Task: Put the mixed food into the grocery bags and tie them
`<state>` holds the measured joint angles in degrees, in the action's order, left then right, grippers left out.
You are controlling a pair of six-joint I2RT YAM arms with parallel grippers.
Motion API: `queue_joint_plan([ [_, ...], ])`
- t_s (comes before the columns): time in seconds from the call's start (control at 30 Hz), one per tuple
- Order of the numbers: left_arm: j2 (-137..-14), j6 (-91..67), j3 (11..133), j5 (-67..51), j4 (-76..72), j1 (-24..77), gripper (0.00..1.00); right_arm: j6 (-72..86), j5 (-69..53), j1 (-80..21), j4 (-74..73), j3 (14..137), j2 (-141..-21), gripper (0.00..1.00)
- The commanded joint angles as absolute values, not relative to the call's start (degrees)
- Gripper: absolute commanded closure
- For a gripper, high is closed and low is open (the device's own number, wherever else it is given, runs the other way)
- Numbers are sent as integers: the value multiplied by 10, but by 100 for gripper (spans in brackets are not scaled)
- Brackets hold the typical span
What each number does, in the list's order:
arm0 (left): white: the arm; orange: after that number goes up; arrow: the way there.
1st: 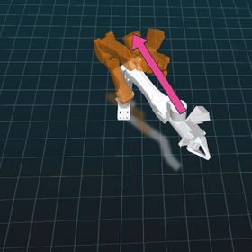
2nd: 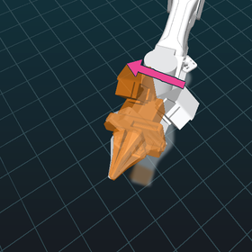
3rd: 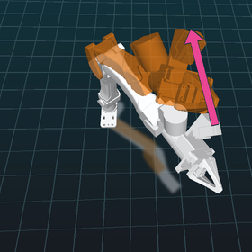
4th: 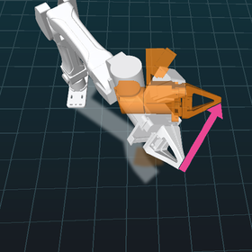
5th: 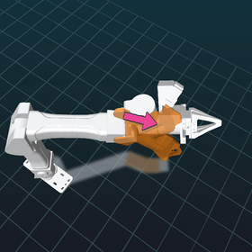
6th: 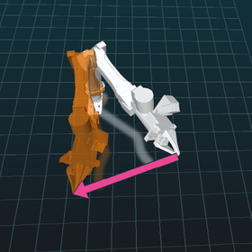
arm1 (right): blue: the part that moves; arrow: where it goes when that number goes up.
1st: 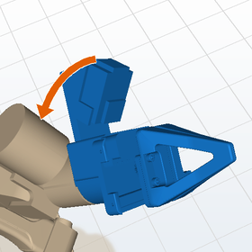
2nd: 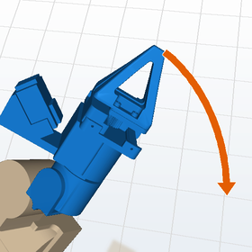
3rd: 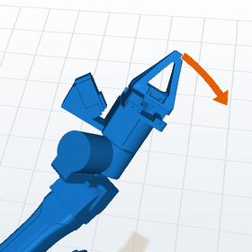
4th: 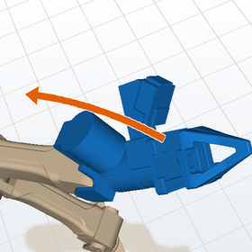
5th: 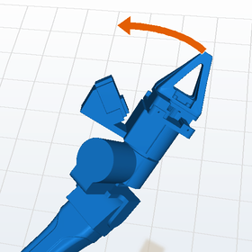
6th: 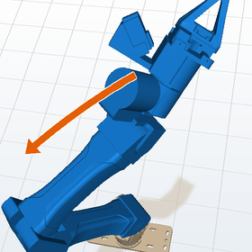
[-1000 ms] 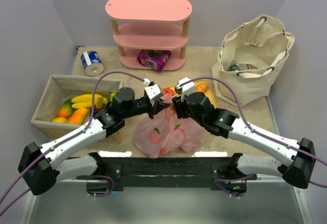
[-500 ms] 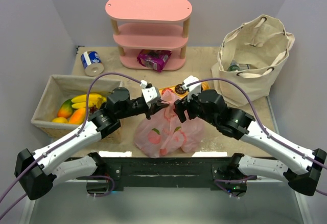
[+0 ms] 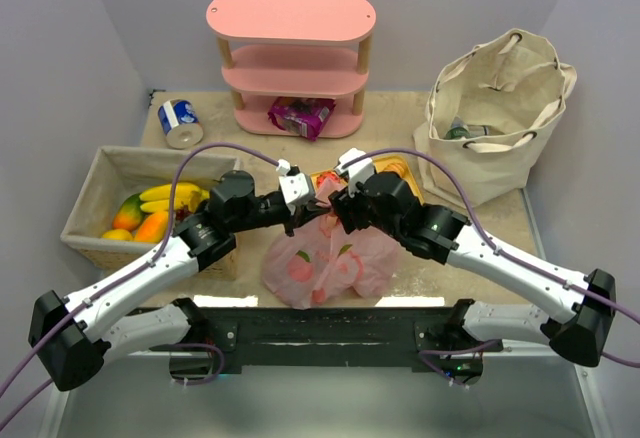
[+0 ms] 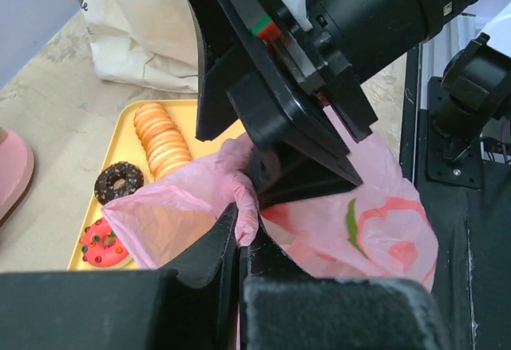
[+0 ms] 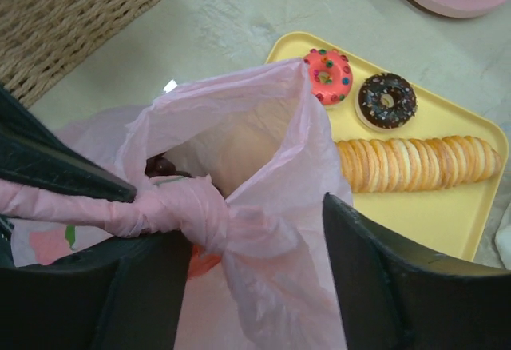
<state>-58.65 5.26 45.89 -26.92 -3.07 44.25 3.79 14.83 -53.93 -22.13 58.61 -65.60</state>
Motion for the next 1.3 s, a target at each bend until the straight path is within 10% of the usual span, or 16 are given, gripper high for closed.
queue_joint_plan([
  [0.0, -581, 61, 485, -284, -56, 444, 100, 51, 269, -538, -192, 579, -647, 43],
  [0.47, -618, 4, 472, -316, -113, 445, 100, 76, 277, -537, -139, 528, -642, 86],
  [1.07, -613, 35, 489, -330, -67, 443, 100, 29, 122, -537, -53, 497, -613, 68],
  [1.27, -619, 39, 497, -345, -55, 442, 100, 7, 97, -537, -9, 491, -622, 41],
])
